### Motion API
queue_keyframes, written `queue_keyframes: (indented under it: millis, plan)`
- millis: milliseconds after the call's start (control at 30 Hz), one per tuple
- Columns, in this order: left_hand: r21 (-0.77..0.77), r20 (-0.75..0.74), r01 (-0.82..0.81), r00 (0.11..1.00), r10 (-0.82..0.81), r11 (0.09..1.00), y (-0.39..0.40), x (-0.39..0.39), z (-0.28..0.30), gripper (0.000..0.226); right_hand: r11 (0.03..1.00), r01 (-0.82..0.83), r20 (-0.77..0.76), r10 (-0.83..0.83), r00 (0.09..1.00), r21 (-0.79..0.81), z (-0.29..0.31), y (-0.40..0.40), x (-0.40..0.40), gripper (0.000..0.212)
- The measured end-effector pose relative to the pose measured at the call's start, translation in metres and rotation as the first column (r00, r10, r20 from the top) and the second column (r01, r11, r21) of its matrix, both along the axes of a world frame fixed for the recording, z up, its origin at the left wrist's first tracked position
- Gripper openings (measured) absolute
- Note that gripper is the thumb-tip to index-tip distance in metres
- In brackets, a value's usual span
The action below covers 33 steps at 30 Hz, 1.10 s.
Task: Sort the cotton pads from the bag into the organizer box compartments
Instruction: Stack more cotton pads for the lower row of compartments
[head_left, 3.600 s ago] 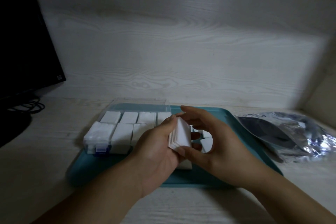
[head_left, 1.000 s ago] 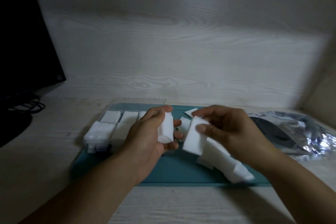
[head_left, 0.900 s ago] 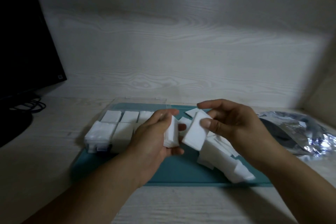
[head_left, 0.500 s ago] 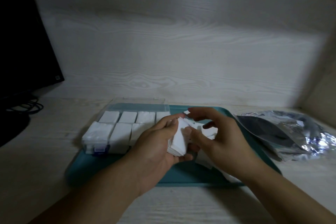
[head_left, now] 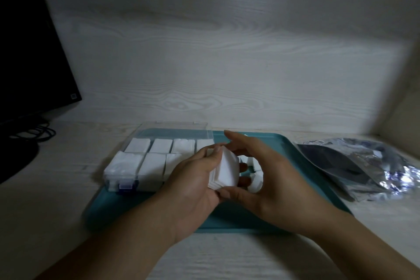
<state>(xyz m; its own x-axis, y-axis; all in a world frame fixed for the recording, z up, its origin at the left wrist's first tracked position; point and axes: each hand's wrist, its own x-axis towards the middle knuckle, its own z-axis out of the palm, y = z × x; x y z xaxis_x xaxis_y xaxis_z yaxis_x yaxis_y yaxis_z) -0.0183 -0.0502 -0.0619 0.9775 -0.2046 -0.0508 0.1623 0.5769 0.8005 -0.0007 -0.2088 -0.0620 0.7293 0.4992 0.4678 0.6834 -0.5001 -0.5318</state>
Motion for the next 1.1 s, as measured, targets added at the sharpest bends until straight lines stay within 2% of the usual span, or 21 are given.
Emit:
queue_keyframes:
  millis: [133,400,600,733,800,867,933,1000,1100]
  plan:
    - [-0.002,0.012,-0.01,1.0,0.01,1.0,-0.001,0.0,0.0,0.035,1.0,0.001,0.013,-0.001,1.0,-0.003,0.001,0.0,0.001,0.088]
    - [-0.018,-0.005,-0.034,0.999,0.034,0.999,-0.003,0.0,0.0,0.033,0.988,-0.061,-0.116,0.078,0.99,0.142,0.004,0.001,-0.002,0.086]
    - [-0.036,-0.005,-0.017,1.0,0.016,0.999,-0.004,0.0,0.002,0.035,0.991,-0.031,-0.116,0.046,0.992,0.128,-0.004,0.002,0.001,0.084]
    - [-0.011,0.045,0.017,0.999,-0.016,1.0,-0.001,-0.003,0.001,0.032,0.995,-0.047,-0.103,0.056,0.993,0.084,0.003,0.001,-0.002,0.084]
    - [0.034,0.052,-0.002,0.999,0.001,0.999,0.001,-0.003,0.002,0.029,0.994,0.024,-0.081,-0.016,0.997,0.107,0.01,-0.008,0.004,0.071]
    - [0.052,0.051,-0.034,0.998,0.032,0.998,0.004,-0.002,0.004,0.026,0.977,0.151,-0.047,-0.145,0.988,0.15,0.015,-0.023,0.017,0.045]
    - [0.05,0.042,-0.071,0.997,0.069,0.996,0.006,0.0,0.006,0.025,0.951,0.303,-0.035,-0.301,0.953,0.055,0.019,-0.039,0.029,0.023]
    - [0.041,0.026,-0.104,0.994,0.103,0.994,0.007,0.002,0.007,0.024,0.905,0.393,-0.022,-0.401,0.916,-0.166,0.02,-0.051,0.035,0.017]
    - [0.048,0.018,-0.142,0.99,0.141,0.989,0.008,0.004,0.006,0.024,0.857,0.295,-0.106,-0.371,0.923,-0.423,0.022,-0.051,0.031,0.027]
